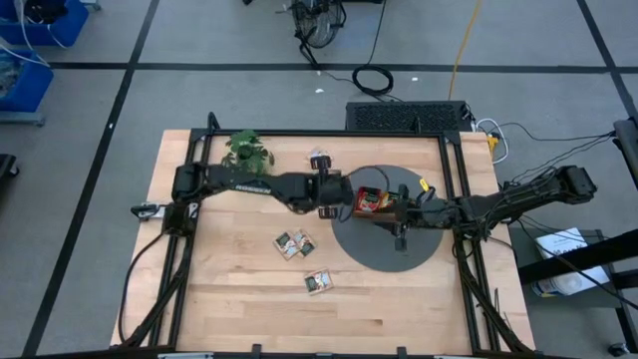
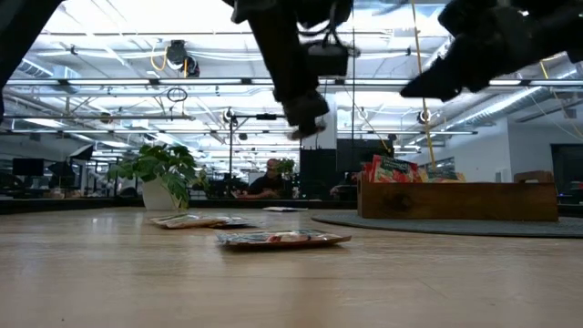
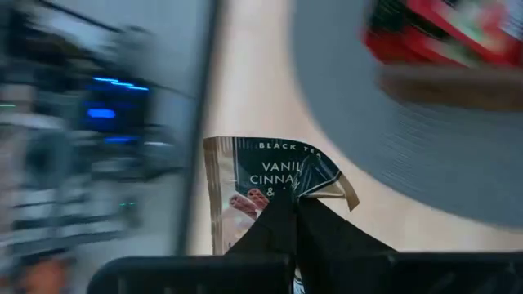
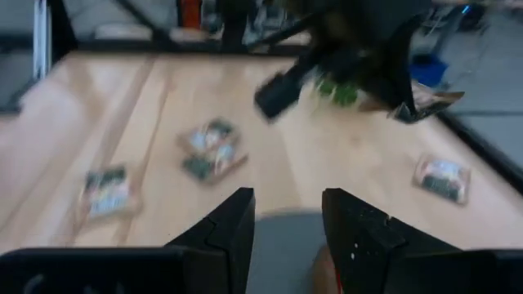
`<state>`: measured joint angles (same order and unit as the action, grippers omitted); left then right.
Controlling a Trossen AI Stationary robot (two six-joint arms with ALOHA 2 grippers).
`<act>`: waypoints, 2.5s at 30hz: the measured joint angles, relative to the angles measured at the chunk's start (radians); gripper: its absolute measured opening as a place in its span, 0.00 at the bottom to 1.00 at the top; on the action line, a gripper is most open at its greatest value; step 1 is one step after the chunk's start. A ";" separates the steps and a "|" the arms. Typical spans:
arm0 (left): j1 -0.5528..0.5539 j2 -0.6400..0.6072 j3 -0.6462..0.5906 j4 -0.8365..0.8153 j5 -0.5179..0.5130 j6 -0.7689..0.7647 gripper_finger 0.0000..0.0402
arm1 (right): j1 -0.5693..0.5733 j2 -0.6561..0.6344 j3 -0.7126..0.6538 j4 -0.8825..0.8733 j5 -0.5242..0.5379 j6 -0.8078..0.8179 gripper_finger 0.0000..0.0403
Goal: Pick & Place Tea
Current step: Put the brown tea bag into the right section of the wooden organizer
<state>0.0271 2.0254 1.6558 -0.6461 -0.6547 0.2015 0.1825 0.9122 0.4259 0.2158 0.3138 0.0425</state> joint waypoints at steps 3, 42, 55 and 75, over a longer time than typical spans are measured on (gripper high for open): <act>-0.038 0.001 0.000 0.066 -0.145 0.022 0.00 | -0.027 0.021 0.000 0.090 -0.001 0.006 0.32; -0.287 0.149 -0.005 0.384 -0.551 0.701 0.00 | -0.328 0.331 0.000 0.569 -0.416 0.077 0.56; -0.292 0.148 -0.004 0.471 -0.563 0.766 0.00 | -0.325 0.331 0.000 0.561 -0.423 0.044 0.32; -0.289 0.148 0.077 0.493 -0.649 0.474 0.48 | -0.325 0.330 0.001 0.556 -0.433 -0.029 0.00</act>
<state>-0.2615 2.1738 1.7328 -0.1528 -1.3034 0.6755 -0.1429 1.2423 0.4271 0.7720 -0.1192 0.0135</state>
